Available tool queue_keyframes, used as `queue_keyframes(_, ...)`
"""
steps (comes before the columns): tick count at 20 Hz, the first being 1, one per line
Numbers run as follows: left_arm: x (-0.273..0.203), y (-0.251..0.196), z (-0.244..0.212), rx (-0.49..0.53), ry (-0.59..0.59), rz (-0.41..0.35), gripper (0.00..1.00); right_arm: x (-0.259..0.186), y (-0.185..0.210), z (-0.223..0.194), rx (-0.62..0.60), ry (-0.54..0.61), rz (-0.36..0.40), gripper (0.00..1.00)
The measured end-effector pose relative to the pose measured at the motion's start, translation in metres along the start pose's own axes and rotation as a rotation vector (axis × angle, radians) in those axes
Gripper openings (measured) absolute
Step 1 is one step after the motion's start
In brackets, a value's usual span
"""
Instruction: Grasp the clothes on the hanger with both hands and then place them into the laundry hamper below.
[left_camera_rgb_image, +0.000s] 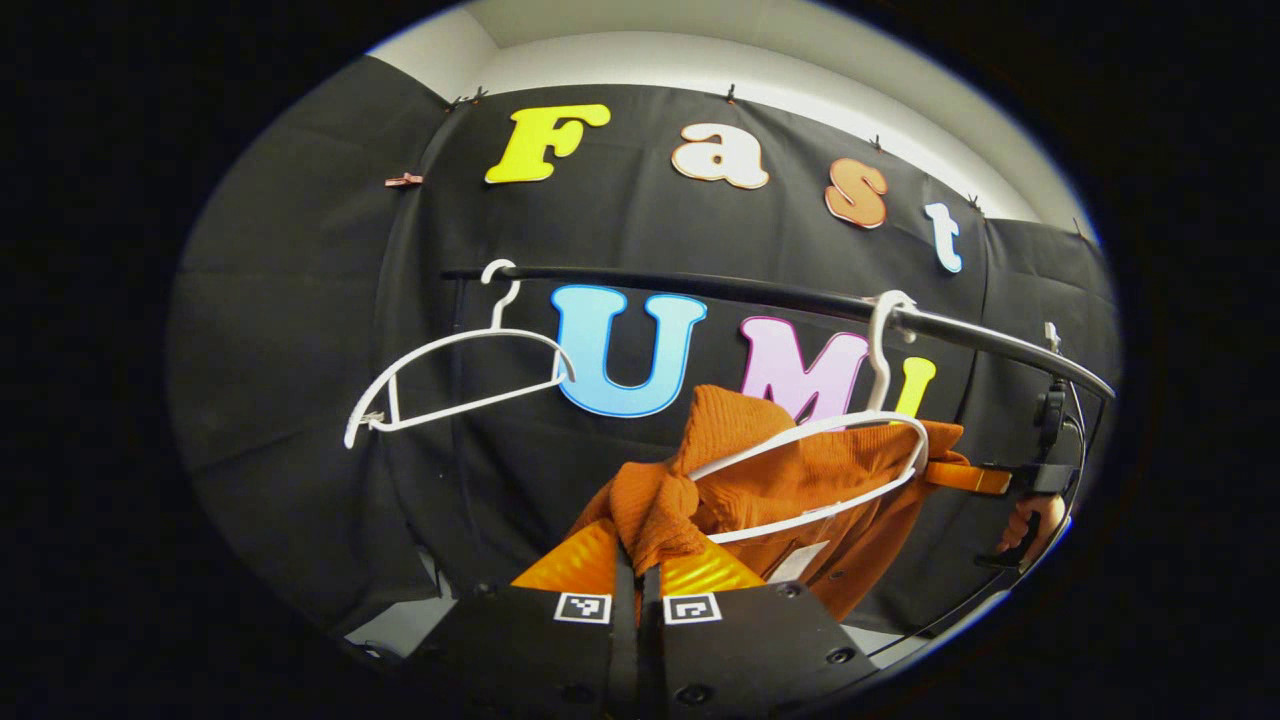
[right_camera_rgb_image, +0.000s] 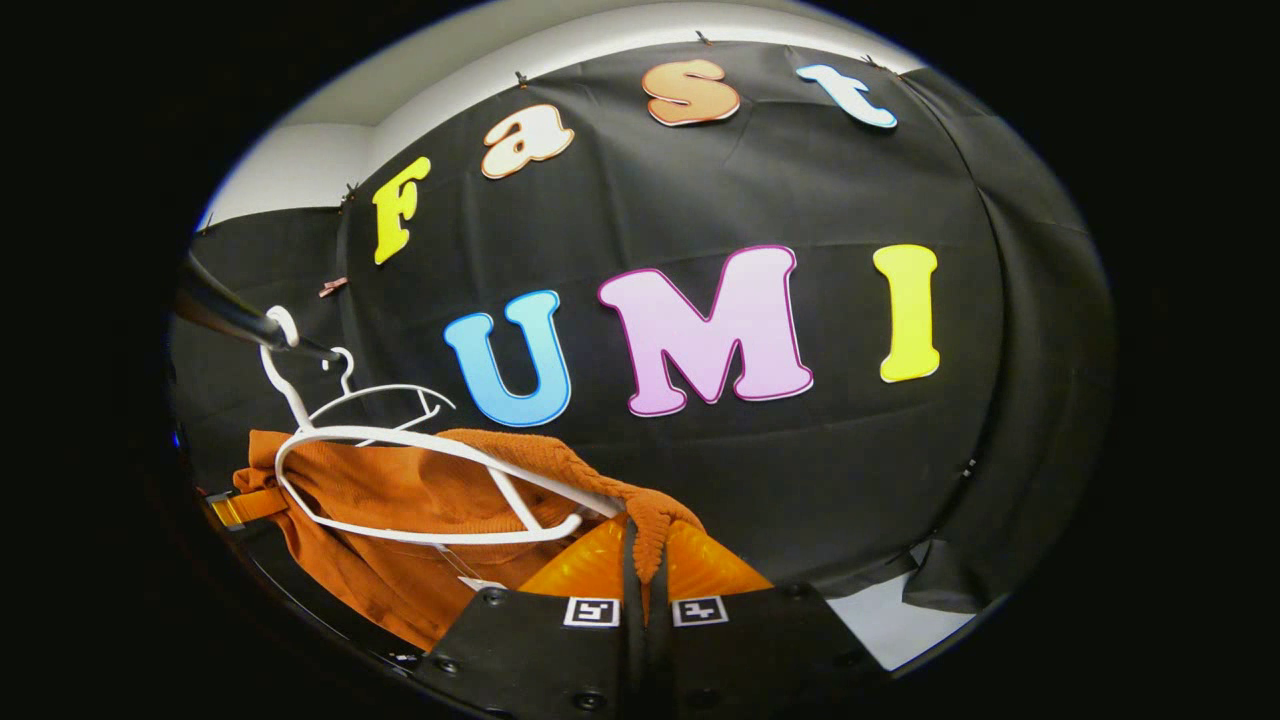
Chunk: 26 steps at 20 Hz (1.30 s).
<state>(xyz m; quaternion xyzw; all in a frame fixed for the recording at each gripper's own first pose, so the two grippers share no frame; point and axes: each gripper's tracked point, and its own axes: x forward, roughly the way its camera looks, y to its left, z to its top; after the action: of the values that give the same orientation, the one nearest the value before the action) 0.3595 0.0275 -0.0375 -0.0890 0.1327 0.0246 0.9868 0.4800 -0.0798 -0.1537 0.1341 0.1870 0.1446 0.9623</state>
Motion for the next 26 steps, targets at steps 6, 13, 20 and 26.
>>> queue_keyframes(6, 0.004, 0.008, -0.031, -0.028, 0.048, 0.028, 0.05, 0.005, -0.008, -0.044, 0.047, 0.060, -0.004, 0.05)
queue_keyframes(13, 0.005, 0.032, -0.079, -0.023, 0.132, 0.089, 0.05, -0.008, 0.031, -0.101, 0.119, 0.135, 0.086, 0.05)
queue_keyframes(20, -0.005, 0.004, -0.137, -0.047, 0.244, 0.026, 0.05, -0.040, 0.108, -0.132, 0.110, 0.193, 0.253, 0.05)
queue_keyframes(26, -0.012, -0.068, -0.113, -0.018, 0.183, -0.138, 0.05, -0.069, 0.167, -0.108, 0.127, 0.152, 0.395, 0.08)
